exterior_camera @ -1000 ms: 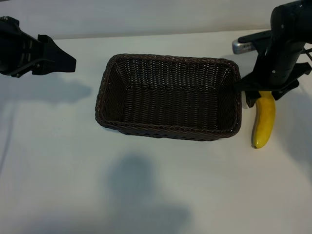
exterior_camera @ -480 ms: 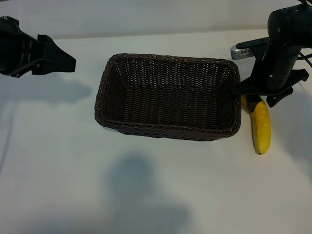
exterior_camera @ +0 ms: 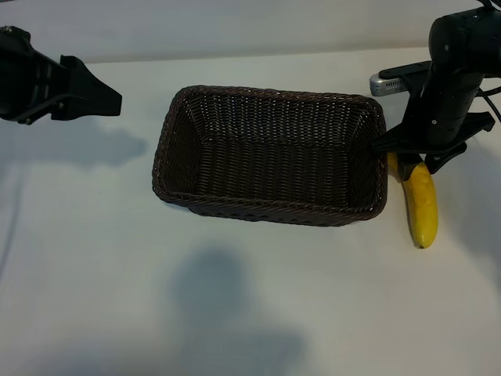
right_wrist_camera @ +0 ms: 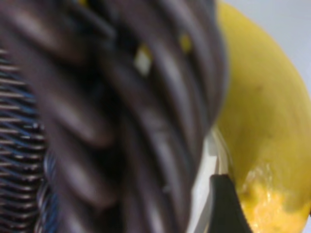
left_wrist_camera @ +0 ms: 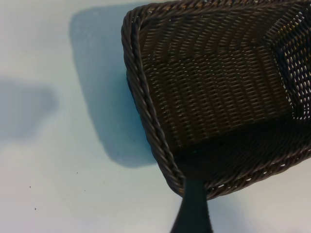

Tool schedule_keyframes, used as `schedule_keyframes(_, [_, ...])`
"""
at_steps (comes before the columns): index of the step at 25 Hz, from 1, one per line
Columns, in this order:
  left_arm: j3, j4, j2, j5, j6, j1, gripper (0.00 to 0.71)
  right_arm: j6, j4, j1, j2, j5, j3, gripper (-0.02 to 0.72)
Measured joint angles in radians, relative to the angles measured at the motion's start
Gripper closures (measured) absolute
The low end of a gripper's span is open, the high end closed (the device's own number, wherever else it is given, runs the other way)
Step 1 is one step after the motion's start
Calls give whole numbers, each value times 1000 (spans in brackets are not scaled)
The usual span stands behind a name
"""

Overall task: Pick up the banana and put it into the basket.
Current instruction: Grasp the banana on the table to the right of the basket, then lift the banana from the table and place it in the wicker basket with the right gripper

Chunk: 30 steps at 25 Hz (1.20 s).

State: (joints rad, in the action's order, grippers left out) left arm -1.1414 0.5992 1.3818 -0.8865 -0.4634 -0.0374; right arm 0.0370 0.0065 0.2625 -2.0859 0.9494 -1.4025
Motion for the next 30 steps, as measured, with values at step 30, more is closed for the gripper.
schedule_keyframes(30, [0,0,0,0,0,0,127,112,-114,-49,174,55,-48,295])
